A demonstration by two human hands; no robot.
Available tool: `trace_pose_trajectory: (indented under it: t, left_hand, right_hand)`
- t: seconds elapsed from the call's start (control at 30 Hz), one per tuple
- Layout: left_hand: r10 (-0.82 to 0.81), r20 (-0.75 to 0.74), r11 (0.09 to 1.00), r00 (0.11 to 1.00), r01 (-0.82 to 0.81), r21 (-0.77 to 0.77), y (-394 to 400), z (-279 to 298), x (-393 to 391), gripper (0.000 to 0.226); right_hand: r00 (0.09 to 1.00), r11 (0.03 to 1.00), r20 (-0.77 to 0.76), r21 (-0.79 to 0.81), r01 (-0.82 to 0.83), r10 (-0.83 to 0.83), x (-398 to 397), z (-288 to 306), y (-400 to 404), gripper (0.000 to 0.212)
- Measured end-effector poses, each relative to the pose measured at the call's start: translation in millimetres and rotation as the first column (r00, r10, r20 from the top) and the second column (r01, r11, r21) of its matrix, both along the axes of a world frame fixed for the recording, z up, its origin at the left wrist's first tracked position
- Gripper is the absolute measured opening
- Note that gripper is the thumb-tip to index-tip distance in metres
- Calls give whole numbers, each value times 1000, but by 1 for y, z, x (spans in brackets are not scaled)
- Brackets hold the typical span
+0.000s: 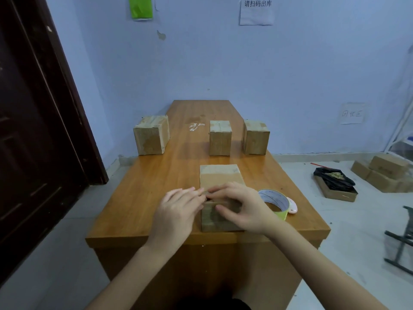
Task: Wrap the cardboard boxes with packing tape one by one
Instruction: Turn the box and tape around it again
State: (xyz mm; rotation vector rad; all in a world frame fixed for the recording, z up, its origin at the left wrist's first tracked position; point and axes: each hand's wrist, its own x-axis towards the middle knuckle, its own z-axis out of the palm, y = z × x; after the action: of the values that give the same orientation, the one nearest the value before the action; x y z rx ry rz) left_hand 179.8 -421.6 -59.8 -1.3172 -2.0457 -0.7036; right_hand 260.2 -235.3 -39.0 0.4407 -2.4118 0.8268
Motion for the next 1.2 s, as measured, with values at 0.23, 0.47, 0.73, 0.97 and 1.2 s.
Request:
trace_pose_trajectory:
  t: [0.23, 0.47, 0.73, 0.97, 1.2]
  left_hand:
    - [-57, 525, 989, 849, -23, 144, -6, -3, 9, 50]
    - [65, 249, 994, 966, -41, -100, 3, -7, 18, 52]
    - [-1, 383, 997, 924, -27, 67, 5, 27, 28, 56]
    - [-234, 748, 970, 621, 196, 141, 44, 67, 46, 72]
    - [-413, 752, 910, 514, 206, 359, 72, 68, 66, 35]
  right_hand:
    - [949, 810, 140, -495, 313, -281, 30, 23, 51, 36]
    - [636, 801, 487, 358, 480, -598, 47, -15, 87, 104]
    - [763, 818, 344, 25, 575, -547, 53, -15, 85, 101]
    - [927, 898, 237, -265, 351, -292, 92, 34, 68, 88]
    - [940, 928, 270, -251, 276, -206, 99, 50, 52, 90]
